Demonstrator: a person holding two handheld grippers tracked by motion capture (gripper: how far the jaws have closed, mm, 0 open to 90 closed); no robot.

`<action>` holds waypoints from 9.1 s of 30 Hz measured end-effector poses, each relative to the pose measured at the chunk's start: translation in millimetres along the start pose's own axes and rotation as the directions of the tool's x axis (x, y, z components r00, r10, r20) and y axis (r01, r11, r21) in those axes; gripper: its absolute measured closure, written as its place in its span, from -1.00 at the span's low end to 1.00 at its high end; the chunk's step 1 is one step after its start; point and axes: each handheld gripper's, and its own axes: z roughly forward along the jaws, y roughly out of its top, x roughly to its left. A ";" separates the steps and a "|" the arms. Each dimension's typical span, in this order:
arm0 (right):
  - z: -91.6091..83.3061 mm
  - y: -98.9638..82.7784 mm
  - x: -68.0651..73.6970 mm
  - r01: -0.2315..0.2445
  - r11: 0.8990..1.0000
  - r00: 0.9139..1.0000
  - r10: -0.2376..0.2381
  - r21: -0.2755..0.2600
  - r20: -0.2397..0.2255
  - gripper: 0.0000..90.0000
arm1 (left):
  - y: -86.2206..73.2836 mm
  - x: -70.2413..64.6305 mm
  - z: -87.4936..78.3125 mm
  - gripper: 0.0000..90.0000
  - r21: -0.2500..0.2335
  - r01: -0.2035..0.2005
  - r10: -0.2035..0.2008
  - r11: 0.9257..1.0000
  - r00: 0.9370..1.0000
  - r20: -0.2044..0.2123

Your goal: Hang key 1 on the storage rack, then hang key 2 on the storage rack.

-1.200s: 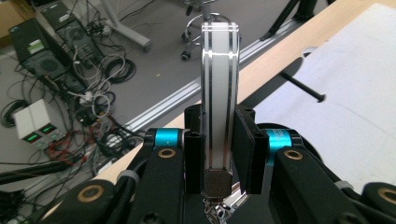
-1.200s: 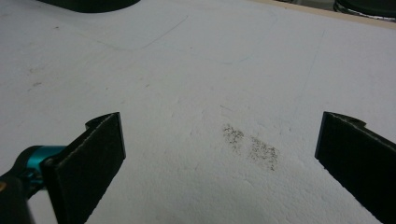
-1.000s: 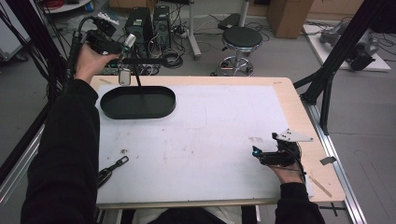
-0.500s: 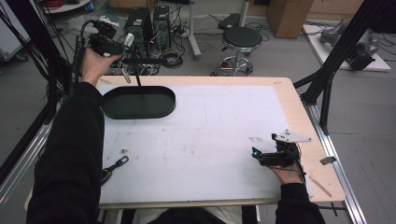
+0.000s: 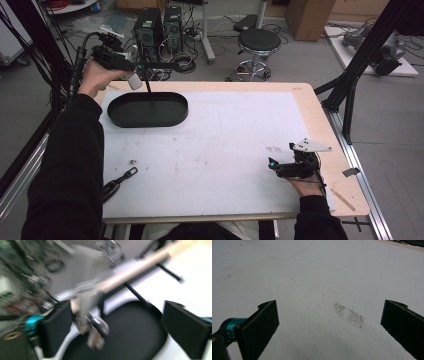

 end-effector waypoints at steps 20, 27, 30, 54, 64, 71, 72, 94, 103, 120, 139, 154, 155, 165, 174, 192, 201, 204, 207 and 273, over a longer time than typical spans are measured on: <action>-0.2 2.3 0.6 -0.004 1.000 1.000 0.004 -0.016 -0.005 -0.98 | -35.1 -12.0 -27.5 -0.96 -0.092 -0.017 0.022 0.996 0.998 0.052; 0.2 2.9 2.0 0.006 1.000 1.000 -0.006 -0.019 -0.007 -0.98 | -49.0 -20.9 -29.0 -0.96 -0.074 -0.033 0.037 0.997 0.997 0.061; 0.3 3.0 2.5 0.005 1.000 1.000 -0.005 -0.016 -0.009 -0.98 | -54.6 -25.4 -28.4 -0.96 -0.060 -0.045 0.049 0.997 0.996 0.069; 0.4 4.2 2.6 0.002 1.000 1.000 -0.002 -0.021 -0.005 -0.98 | -90.9 -52.3 -42.7 -0.96 -0.024 -0.106 0.107 0.994 0.992 0.072; 0.5 4.4 2.2 0.003 1.000 1.000 -0.003 -0.022 -0.006 -0.98 | -112.1 -66.2 -40.0 -0.96 -0.018 -0.117 0.118 0.993 0.990 0.076; 0.9 4.3 2.3 0.009 1.000 1.000 -0.009 -0.020 -0.004 -0.98 | -133.4 -77.8 -42.4 -0.96 -0.003 -0.129 0.129 0.992 0.990 0.060; 1.1 4.2 2.9 0.008 1.000 1.000 -0.008 -0.016 -0.005 -0.98 | -133.4 -77.8 -42.4 -0.96 -0.003 -0.129 0.129 0.992 0.990 0.060; -0.3 4.4 3.8 0.009 1.000 1.000 -0.009 -0.025 0.000 -0.98 | -196.1 -107.9 -36.5 -0.96 0.093 -0.142 0.128 0.985 0.981 0.145; -0.9 4.6 4.4 0.004 1.000 1.000 -0.004 -0.028 -0.004 -0.98 | -215.0 -111.3 -39.9 -0.93 0.137 -0.124 0.099 0.983 0.980 0.172; -1.8 4.3 4.0 0.005 1.000 1.000 -0.005 -0.028 0.001 -0.98 | -241.4 -111.4 -40.0 -0.62 0.285 -0.080 0.023 0.955 0.980 0.197; -1.9 3.8 4.7 0.008 1.000 1.000 -0.008 -0.020 0.006 -0.98 | -257.0 -123.9 -38.5 -0.03 0.364 -0.139 0.072 0.921 0.979 0.192; 0.2 3.2 4.5 0.025 1.000 1.000 -0.024 -0.012 0.015 -0.98 | -262.6 -124.7 -43.8 0.86 0.307 -0.109 0.061 0.945 0.985 0.164; 0.0 3.2 4.5 0.024 1.000 1.000 -0.024 -0.013 0.015 -0.98 | -262.8 -124.7 -44.0 0.87 0.303 -0.112 0.064 0.946 0.984 0.166; -0.3 3.3 4.9 0.021 1.000 1.000 -0.021 -0.013 0.016 -0.98 | -253.5 -120.3 -57.8 0.88 0.258 -0.105 0.052 0.961 0.977 0.206; -0.8 3.5 4.9 0.021 1.000 1.000 -0.021 -0.014 0.015 -0.98 | -228.5 -121.6 -71.8 0.88 0.207 -0.126 0.081 0.970 0.973 0.215; -0.9 3.7 5.1 0.024 1.000 1.000 -0.024 -0.015 0.014 -0.98 | -175.1 -121.3 -89.3 0.88 0.171 -0.203 0.174 0.964 0.970 0.173; -0.5 3.7 5.7 0.028 0.999 0.999 -0.028 -0.014 0.015 -0.98 | -148.2 -121.3 -92.4 0.88 0.140 -0.224 0.199 0.965 0.965 0.170; -0.3 3.6 5.7 0.027 1.000 1.000 -0.026 -0.010 0.010 -0.98 | -138.7 -121.0 -93.4 0.88 0.133 -0.229 0.206 0.964 0.964 0.170; 0.6 3.5 5.9 0.032 0.999 0.999 -0.032 -0.006 0.004 -0.98 | -129.9 -120.0 -93.7 0.88 0.130 -0.229 0.208 0.965 0.965 0.160; -3.9 2.0 3.2 0.038 0.999 0.999 -0.038 -0.015 0.009 -0.98 | -22.9 -55.3 -43.6 0.88 0.001 -0.121 0.121 0.993 0.992 -0.034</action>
